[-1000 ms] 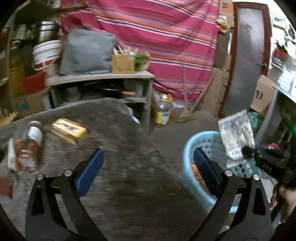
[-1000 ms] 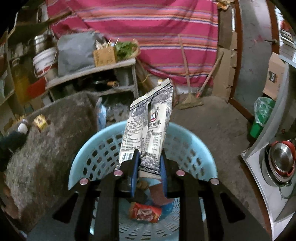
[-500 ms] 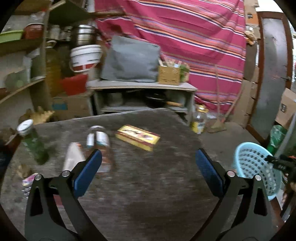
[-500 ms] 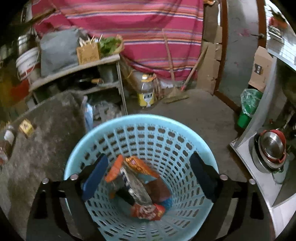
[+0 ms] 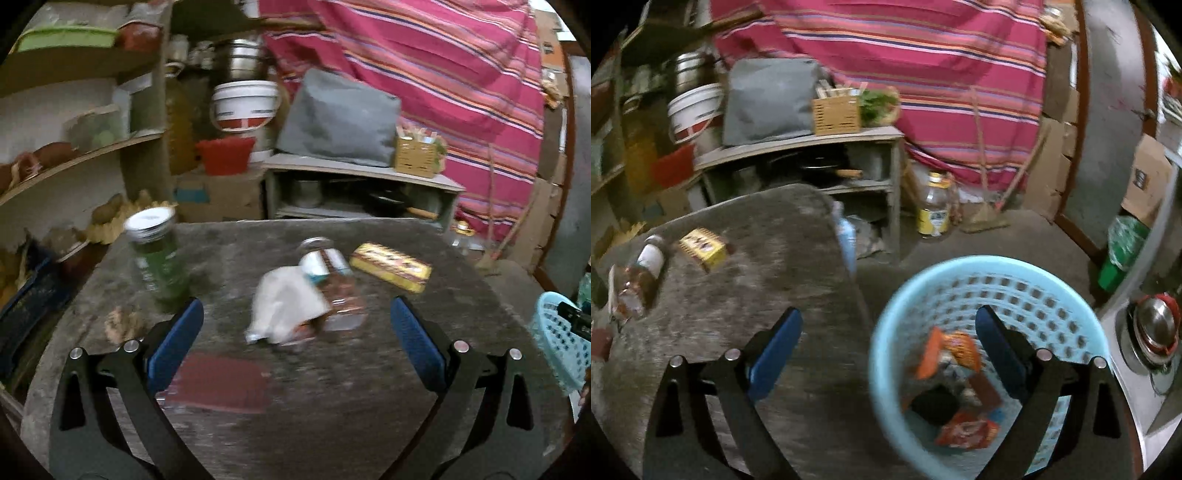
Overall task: Collect trash
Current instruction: 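Move both open tools back over the table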
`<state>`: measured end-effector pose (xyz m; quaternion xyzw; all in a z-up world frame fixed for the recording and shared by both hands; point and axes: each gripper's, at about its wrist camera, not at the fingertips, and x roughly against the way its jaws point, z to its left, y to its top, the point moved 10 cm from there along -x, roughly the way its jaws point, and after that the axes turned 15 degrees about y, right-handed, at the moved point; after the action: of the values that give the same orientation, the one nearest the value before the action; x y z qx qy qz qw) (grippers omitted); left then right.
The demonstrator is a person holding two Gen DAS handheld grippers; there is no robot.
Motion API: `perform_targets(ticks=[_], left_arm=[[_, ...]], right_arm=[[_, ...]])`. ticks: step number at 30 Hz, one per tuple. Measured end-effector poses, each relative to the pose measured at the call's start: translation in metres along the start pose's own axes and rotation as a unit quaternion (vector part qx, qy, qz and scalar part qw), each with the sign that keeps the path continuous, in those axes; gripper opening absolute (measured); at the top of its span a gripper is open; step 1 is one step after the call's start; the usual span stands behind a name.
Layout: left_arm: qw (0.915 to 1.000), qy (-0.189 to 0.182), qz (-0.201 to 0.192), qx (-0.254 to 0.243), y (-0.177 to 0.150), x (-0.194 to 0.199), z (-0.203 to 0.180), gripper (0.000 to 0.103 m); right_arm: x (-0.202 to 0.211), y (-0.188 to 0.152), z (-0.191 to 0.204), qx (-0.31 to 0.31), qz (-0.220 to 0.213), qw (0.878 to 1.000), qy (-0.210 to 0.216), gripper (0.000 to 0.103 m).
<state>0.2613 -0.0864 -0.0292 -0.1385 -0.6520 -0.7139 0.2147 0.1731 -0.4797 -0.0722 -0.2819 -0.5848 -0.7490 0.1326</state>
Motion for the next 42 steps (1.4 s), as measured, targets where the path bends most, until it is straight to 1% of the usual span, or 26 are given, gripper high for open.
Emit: perform_targets(ticks=[2, 7, 12, 14, 17, 21, 25, 28, 30, 31, 34, 36, 39, 42], left_arm=[[0.9999, 0.008, 0.010, 0.004, -0.004, -0.009, 0.016, 0.098], [0.9995, 0.020, 0.013, 0.021, -0.006, -0.021, 0.049, 0.098], [0.9991, 0.033, 0.015, 0.022, -0.010, -0.029, 0.069, 0.098], [0.9990, 0.030, 0.022, 0.024, -0.014, -0.034, 0.074, 0.098], [0.9987, 0.029, 0.033, 0.027, -0.020, -0.040, 0.082, 0.098], [0.9985, 0.039, 0.031, 0.023, -0.019, -0.045, 0.097, 0.098], [0.9974, 0.026, 0.045, 0.050, -0.020, -0.051, 0.115, 0.098], [0.9969, 0.037, 0.046, 0.052, -0.021, -0.057, 0.129, 0.098], [0.9965, 0.041, 0.047, 0.056, -0.021, -0.059, 0.137, 0.098], [0.9959, 0.047, 0.048, 0.060, -0.022, -0.061, 0.145, 0.098], [0.9941, 0.059, 0.057, 0.070, -0.027, -0.068, 0.162, 0.098], [0.9928, 0.067, 0.065, 0.076, -0.031, -0.073, 0.172, 0.098], [0.9896, 0.084, 0.081, 0.084, -0.040, -0.086, 0.193, 0.098], [0.9874, 0.093, 0.090, 0.091, -0.045, -0.093, 0.208, 0.098]], right_arm=[[-0.007, 0.001, 0.025, 0.015, 0.000, 1.000, 0.011, 0.093], [-0.021, -0.002, 0.081, 0.042, 0.003, 0.998, 0.039, 0.093], [-0.030, -0.003, 0.135, 0.075, -0.003, 0.995, 0.063, 0.093], [-0.034, -0.005, 0.157, 0.084, -0.004, 0.994, 0.074, 0.093], [-0.041, -0.006, 0.183, 0.093, -0.002, 0.992, 0.087, 0.093], [-0.044, -0.005, 0.213, 0.100, -0.003, 0.989, 0.107, 0.093], [-0.049, 0.005, 0.241, 0.140, -0.006, 0.985, 0.102, 0.093], [-0.050, 0.023, 0.263, 0.149, -0.011, 0.983, 0.109, 0.093], [-0.048, 0.032, 0.272, 0.149, -0.018, 0.982, 0.114, 0.099], [-0.047, 0.035, 0.277, 0.154, -0.023, 0.981, 0.116, 0.099], [-0.051, 0.034, 0.283, 0.172, -0.022, 0.980, 0.100, 0.099], [-0.059, 0.026, 0.284, 0.173, -0.013, 0.980, 0.100, 0.099], [-0.074, 0.017, 0.283, 0.163, 0.018, 0.981, 0.104, 0.099], [-0.076, 0.014, 0.284, 0.162, 0.019, 0.980, 0.111, 0.099]])
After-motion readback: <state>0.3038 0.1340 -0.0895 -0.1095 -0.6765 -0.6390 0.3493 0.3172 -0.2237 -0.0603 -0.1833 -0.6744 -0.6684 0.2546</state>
